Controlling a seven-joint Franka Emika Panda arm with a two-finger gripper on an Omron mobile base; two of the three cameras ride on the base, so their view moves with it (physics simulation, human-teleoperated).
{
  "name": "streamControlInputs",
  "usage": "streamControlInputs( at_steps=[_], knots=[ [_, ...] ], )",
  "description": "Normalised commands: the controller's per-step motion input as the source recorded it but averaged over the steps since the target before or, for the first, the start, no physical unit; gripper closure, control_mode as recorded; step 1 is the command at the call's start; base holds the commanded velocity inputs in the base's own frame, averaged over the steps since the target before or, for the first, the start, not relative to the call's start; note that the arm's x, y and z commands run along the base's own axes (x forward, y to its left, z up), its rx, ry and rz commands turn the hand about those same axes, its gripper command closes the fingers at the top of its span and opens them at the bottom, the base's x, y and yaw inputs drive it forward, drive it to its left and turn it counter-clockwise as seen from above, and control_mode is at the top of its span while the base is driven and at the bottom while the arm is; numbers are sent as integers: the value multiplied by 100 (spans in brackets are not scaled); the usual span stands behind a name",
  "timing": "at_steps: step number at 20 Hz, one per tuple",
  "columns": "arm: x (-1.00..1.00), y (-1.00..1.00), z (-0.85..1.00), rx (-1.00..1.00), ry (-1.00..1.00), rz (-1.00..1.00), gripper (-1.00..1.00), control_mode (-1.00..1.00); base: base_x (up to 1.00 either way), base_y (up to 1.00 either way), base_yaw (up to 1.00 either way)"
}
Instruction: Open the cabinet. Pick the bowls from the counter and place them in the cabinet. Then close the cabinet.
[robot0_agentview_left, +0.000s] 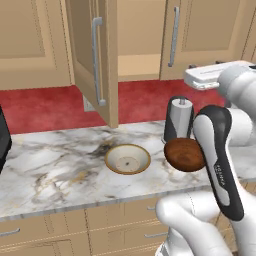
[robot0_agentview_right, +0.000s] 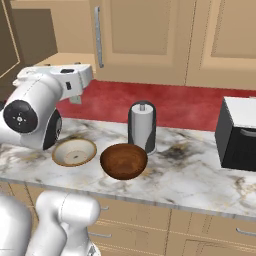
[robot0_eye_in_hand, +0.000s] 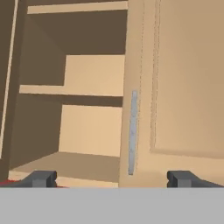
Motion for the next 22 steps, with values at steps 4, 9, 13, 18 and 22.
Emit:
streamControlInputs(
  at_steps=[4,9,13,18,22],
  knots=[
    [72,-9,27,14,0,0,-100,-100,0,0,0],
    [75,-7,15,12,0,0,-100,-100,0,0,0],
    [74,-18,2,8,0,0,-100,-100,0,0,0],
    [64,-32,0,4,0,0,-100,-100,0,0,0],
    [44,-22,0,1,1,0,-100,-100,0,0,0]
  ],
)
